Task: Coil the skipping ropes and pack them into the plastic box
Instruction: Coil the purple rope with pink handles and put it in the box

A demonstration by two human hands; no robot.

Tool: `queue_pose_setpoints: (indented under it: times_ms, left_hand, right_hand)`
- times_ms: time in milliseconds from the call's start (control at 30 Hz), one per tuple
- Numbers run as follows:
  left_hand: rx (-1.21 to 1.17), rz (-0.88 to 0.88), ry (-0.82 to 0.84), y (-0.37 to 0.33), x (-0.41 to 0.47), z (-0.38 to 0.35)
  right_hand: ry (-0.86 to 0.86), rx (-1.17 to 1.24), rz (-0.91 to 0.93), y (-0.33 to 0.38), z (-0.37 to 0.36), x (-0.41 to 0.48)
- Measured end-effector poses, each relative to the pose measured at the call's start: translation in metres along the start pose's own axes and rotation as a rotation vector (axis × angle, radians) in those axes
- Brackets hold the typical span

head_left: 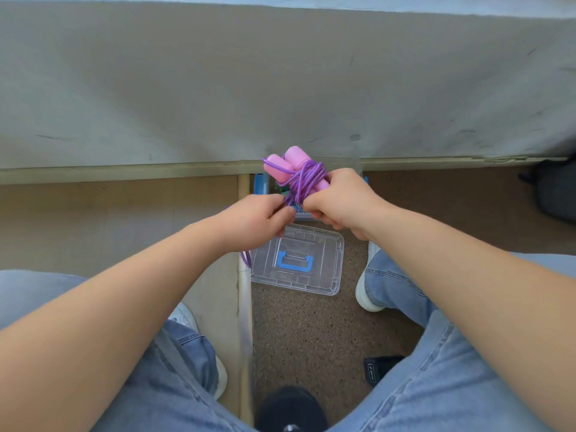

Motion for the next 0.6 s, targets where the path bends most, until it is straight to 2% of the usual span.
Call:
queue_pose_setpoints:
  times_ms: [167,267,367,433,533,600]
  left_hand:
    - [0.137,-0.135,0.217,-0.007,-0.012,-0.008]
    - [0.284,-0.282,0.160,-0.017,-0.016,-0.010]
    - [0.585,-0.443,-0.045,-0.019,-0.013,0.006]
    - [0.673,-0.543,-0.137,-0.013,-0.012,0.018]
    - [0.594,-0.604,-0.181,-0.004,-0.009,0.025]
    - [0.492,-0.547,-0.225,0.002,-0.006,0.029]
  right_hand:
    - [-0.209,-0.461,0.173,-0.007,0.007,0.006]
    - [-0.210,-0.628,0.183,-0.008,0.016,0.008]
    - [-0.074,-0.848,0.191,-0.012,0.002,-0.003]
    - [0.031,-0.974,0.274,-0.015,-0.013,-0.010]
    - [0.221,-1.037,0.463,-0.013,-0.023,-0.016]
    - [0.392,-1.046,0.610,-0.013,-0.024,-0.023]
Point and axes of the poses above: each hand's wrist, its own x-axis towards the middle knuckle, its own z-axis out of the back of the hand, y = z × x, the point moved 2 cm from there along x, towards the middle knuckle, and after that the axes turned 9 degrees about -y, right-handed, at the moved point
